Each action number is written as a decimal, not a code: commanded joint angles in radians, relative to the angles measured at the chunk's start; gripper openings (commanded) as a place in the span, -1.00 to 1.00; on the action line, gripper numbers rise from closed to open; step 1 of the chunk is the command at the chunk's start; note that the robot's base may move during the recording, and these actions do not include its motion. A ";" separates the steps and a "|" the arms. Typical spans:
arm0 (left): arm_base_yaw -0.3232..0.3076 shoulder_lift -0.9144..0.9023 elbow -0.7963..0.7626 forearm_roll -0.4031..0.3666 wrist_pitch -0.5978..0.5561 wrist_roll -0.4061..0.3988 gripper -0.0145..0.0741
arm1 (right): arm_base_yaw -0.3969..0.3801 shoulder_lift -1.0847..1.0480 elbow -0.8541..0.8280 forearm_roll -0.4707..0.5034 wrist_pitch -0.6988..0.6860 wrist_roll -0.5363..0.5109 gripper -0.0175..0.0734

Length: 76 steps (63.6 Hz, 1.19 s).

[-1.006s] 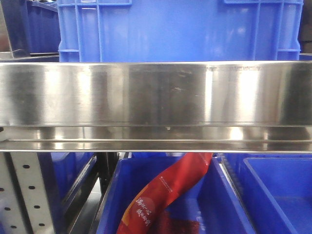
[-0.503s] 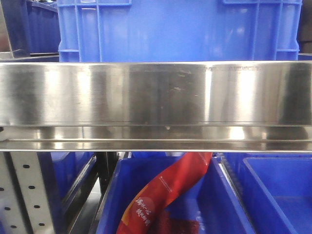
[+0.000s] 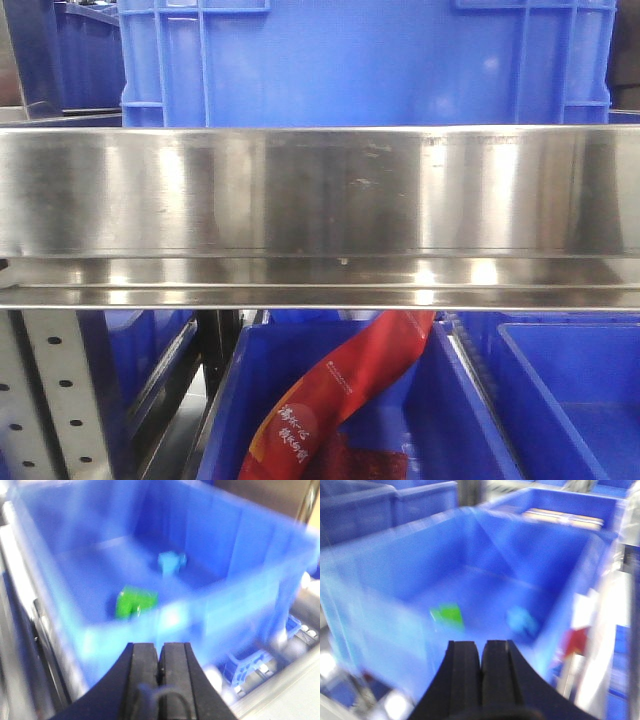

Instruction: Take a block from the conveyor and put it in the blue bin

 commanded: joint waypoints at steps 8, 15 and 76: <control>-0.005 -0.248 0.306 0.001 -0.200 -0.014 -0.92 | 0.002 -0.246 0.283 -0.014 -0.146 -0.006 -0.95; -0.005 -0.369 0.440 -0.001 -0.276 -0.014 -0.92 | 0.002 -0.375 0.413 -0.014 -0.167 -0.006 -0.95; -0.005 -0.542 0.713 -0.003 -0.457 -0.014 -0.92 | 0.002 -0.538 0.584 -0.014 -0.236 -0.006 -0.95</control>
